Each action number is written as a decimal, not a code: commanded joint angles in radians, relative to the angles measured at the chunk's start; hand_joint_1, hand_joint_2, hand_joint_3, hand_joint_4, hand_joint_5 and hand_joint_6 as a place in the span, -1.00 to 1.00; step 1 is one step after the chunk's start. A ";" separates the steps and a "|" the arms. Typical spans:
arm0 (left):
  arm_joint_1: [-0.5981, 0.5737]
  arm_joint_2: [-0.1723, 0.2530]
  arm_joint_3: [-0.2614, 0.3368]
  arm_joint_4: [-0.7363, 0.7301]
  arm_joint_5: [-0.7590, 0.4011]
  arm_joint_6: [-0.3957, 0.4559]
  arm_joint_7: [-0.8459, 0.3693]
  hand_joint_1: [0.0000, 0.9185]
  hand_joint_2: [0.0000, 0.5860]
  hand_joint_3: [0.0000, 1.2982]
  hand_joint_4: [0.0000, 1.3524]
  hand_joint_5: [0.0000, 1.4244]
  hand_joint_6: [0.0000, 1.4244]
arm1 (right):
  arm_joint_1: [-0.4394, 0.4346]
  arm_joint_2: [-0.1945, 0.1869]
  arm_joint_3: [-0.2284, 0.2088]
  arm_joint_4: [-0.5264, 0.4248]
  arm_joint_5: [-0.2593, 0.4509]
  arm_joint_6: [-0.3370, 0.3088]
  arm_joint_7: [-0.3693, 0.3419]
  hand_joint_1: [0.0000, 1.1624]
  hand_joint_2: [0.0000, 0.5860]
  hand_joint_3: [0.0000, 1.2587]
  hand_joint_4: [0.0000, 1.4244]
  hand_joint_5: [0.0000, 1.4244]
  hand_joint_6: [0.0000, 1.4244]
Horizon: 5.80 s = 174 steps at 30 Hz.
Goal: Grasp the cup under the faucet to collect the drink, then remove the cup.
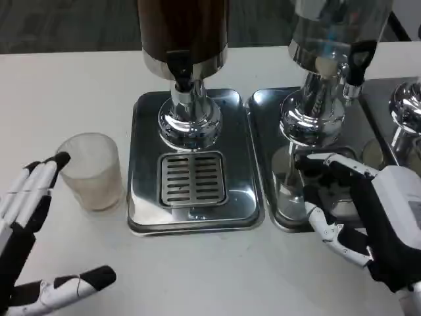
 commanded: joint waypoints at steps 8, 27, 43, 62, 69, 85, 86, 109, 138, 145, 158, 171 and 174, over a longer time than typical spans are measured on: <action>-0.233 0.042 -0.010 0.223 -0.128 0.026 -0.084 -1.00 -1.00 -1.00 -1.00 -0.90 -0.72 | -0.003 0.036 0.016 -0.012 -0.010 0.018 -0.010 -0.11 0.61 -0.29 -0.36 -0.29 -0.32; -0.638 0.155 -0.183 0.781 -0.122 -0.087 -0.128 -1.00 -1.00 -1.00 -1.00 -0.95 -0.78 | 0.027 0.075 0.033 -0.051 -0.037 0.029 -0.023 -0.11 0.61 -0.24 -0.31 -0.26 -0.31; -0.827 0.155 -0.301 1.137 -0.115 -0.179 -0.065 -1.00 -1.00 -1.00 -1.00 -0.97 -0.81 | 0.055 0.076 0.033 -0.089 -0.059 0.041 -0.022 -0.08 0.58 -0.14 -0.24 -0.24 -0.31; -0.960 0.127 -0.426 1.237 -0.079 -0.114 -0.043 -1.00 -1.00 -1.00 -1.00 -0.96 -0.81 | 0.051 0.070 0.044 -0.108 -0.052 0.037 -0.005 -0.08 0.58 -0.13 -0.24 -0.24 -0.31; -0.982 0.124 -0.468 1.255 -0.054 -0.098 -0.025 -1.00 -1.00 -1.00 -1.00 -0.95 -0.81 | 0.052 0.074 0.046 -0.114 -0.051 0.041 -0.003 -0.08 0.58 -0.12 -0.23 -0.24 -0.31; -0.996 0.082 -0.499 1.286 -0.038 -0.068 0.082 -1.00 -1.00 -1.00 -1.00 -0.93 -0.79 | 0.061 0.078 0.051 -0.128 -0.050 0.057 0.001 -0.07 0.58 -0.11 -0.23 -0.24 -0.31; -0.997 0.078 -0.500 1.288 -0.039 -0.068 0.088 -1.00 -1.00 -1.00 -1.00 -0.91 -0.78 | 0.061 0.078 0.051 -0.129 -0.049 0.058 0.003 -0.07 0.58 -0.11 -0.23 -0.24 -0.31; -0.999 -0.010 -0.498 1.335 -0.082 -0.037 0.117 -0.93 -0.97 -1.00 -1.00 -0.75 -0.63 | 0.099 0.085 0.052 -0.174 -0.042 0.082 0.024 -0.07 0.58 -0.10 -0.23 -0.24 -0.31; -0.971 -0.035 -0.482 1.319 -0.098 -0.098 0.296 -0.44 -0.46 -0.03 0.01 0.50 0.93 | 0.095 0.088 0.054 -0.197 -0.017 0.087 0.061 -0.11 0.59 -0.09 -0.23 -0.24 -0.31; -0.958 -0.026 -0.471 1.304 -0.096 -0.126 0.332 -0.45 -0.49 -0.03 0.01 0.51 0.93 | 0.087 0.085 0.056 -0.189 -0.011 0.084 0.061 -0.12 0.58 -0.10 -0.23 -0.24 -0.31; -0.949 -0.015 -0.445 1.254 -0.097 -0.203 0.355 -0.45 -0.49 -0.05 -0.01 0.49 0.94 | 0.086 0.092 0.061 -0.182 -0.009 0.081 0.051 -0.13 0.57 -0.11 -0.23 -0.24 -0.31; -1.025 -0.095 -0.522 1.256 -0.041 -0.177 0.252 -0.48 -0.49 -0.05 -0.01 0.49 0.95 | 0.117 0.123 0.062 -0.231 -0.029 0.092 0.042 -0.13 0.57 -0.11 -0.23 -0.24 -0.31; -1.045 -0.112 -0.533 1.264 -0.033 -0.159 0.233 -0.49 -0.49 -0.05 -0.01 0.49 0.94 | 0.125 0.136 0.067 -0.246 -0.039 0.097 0.043 -0.13 0.57 -0.11 -0.23 -0.24 -0.31</action>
